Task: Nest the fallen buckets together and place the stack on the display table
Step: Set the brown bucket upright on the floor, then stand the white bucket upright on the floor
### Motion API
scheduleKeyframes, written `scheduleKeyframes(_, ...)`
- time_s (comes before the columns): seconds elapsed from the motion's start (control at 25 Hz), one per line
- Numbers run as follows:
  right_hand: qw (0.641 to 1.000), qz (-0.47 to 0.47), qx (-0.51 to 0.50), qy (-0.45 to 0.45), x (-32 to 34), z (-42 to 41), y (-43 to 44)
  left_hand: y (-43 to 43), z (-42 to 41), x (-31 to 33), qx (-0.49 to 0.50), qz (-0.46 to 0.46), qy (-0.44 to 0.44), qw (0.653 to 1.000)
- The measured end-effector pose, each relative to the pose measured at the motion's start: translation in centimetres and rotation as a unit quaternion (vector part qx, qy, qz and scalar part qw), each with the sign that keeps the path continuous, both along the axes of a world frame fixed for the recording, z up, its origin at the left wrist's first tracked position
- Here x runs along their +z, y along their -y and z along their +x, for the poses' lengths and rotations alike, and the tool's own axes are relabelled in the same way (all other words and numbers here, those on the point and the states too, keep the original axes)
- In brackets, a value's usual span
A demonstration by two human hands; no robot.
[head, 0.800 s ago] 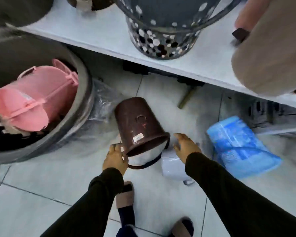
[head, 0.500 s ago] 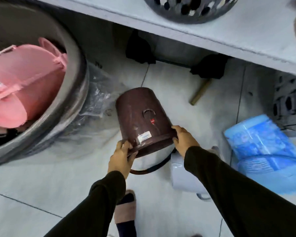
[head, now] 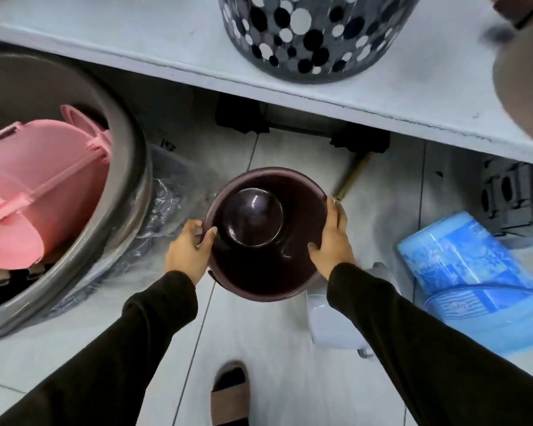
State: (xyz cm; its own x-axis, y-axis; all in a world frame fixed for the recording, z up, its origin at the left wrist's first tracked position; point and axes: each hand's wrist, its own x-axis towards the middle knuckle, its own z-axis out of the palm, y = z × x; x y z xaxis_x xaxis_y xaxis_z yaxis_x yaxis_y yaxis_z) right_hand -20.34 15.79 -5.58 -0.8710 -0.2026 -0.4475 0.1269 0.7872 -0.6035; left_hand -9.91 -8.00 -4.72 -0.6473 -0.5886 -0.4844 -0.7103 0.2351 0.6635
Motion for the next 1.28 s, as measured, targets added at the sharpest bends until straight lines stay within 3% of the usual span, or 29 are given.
scheduleKeyframes(0.16,1.0,0.002,0.014,0.014,-0.2,1.6,0.2,-0.3,-1.3,-0.9,0.158,0.16,0.028,0.974)
scheduleKeyframes(0.32,0.997,0.047,0.057,-0.003,-1.1,2.0,0.2,-0.9,-1.0,-1.5,0.153,0.18,0.066,0.969)
scheduleKeyframes(0.4,0.999,0.005,0.045,-0.004,-1.1,1.9,-0.9,-0.8,-1.0,-1.7,0.107,0.125,0.096,0.982)
scheduleKeyframes(0.52,1.0,-0.012,-0.008,-0.011,-0.6,1.6,-4.4,-2.1,-0.9,-0.1,-0.048,-0.115,0.105,0.987)
scheduleKeyframes(0.64,0.994,0.096,-0.045,-0.014,0.0,2.1,-9.3,-6.2,-2.1,2.1,-0.239,-0.299,-0.011,0.924)
scheduleKeyframes(0.68,0.989,0.136,-0.059,-0.001,0.0,2.3,-11.2,-8.4,-3.2,2.9,-0.308,-0.307,-0.049,0.899)
scheduleKeyframes(0.8,0.97,0.215,-0.081,0.083,-1.9,3.0,-16.7,-15.8,-6.6,2.1,-0.485,-0.215,-0.104,0.841)
scheduleKeyframes(0.96,0.966,0.15,-0.083,0.193,-6.5,5.2,-20.2,-25.4,-8.9,-2.6,-0.673,-0.21,-0.06,0.706)
scheduleKeyframes(1.12,0.983,0.136,-0.093,0.082,-8.1,7.1,-21.4,-29.6,-9.0,-4.6,-0.697,-0.212,-0.025,0.684)
scheduleKeyframes(1.2,0.998,0.037,-0.05,0.01,-6.8,8.7,-22.3,-29.2,-8.5,-3.8,-0.733,-0.265,-0.034,0.626)
scheduleKeyframes(1.28,0.999,0.013,0.032,-0.023,-5.1,10.5,-23.5,-28.2,-7.0,-2.6,-0.752,-0.306,-0.051,0.581)
